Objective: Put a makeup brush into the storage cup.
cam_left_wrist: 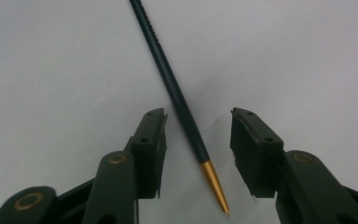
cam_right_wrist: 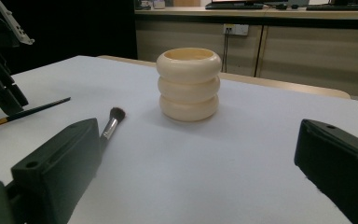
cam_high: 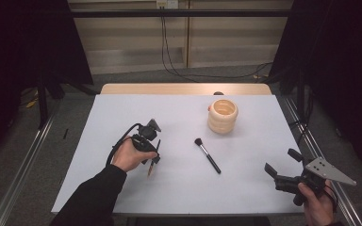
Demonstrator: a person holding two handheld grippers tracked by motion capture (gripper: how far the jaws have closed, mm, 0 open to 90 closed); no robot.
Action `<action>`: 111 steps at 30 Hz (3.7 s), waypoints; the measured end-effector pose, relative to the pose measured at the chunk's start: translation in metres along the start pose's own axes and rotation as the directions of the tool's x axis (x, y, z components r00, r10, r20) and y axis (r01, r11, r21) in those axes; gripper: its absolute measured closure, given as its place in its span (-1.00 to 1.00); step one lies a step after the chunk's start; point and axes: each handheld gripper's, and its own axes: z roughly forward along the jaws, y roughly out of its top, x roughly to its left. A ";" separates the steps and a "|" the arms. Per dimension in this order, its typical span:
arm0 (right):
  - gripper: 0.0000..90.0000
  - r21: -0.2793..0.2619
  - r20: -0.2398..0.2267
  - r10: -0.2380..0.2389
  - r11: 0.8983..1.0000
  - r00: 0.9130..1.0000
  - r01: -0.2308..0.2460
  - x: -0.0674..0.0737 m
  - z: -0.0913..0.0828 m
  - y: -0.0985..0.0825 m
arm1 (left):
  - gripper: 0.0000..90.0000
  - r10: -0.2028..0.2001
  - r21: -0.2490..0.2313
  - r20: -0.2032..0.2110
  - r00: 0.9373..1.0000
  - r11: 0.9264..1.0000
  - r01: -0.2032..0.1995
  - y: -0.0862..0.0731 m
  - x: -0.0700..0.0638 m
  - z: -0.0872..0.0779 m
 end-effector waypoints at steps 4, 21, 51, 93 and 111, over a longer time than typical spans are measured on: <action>-0.99 -0.001 -0.003 0.004 1.000 1.000 -0.004 0.000 0.000 0.000 | 0.39 -0.003 0.010 0.015 1.000 1.000 0.003 -0.002 0.002 0.005; -0.99 0.009 0.000 0.000 1.000 1.000 0.000 0.001 0.000 0.000 | 0.75 0.034 0.043 -0.073 0.997 0.999 -0.031 0.000 -0.004 0.011; -0.99 0.013 0.004 0.009 1.000 1.000 -0.009 0.000 -0.001 0.000 | 0.85 -0.007 -0.060 0.024 1.000 0.998 0.009 -0.012 0.007 0.005; -0.99 0.006 0.007 0.022 1.000 1.000 -0.022 0.000 -0.001 0.000 | 0.85 0.098 -0.789 0.065 0.993 0.614 -0.009 -0.062 0.002 -0.054; -0.99 -0.006 0.001 0.025 1.000 1.000 -0.025 0.000 -0.002 0.000 | 0.85 0.136 -0.854 0.077 0.988 0.521 -0.005 -0.068 -0.011 -0.056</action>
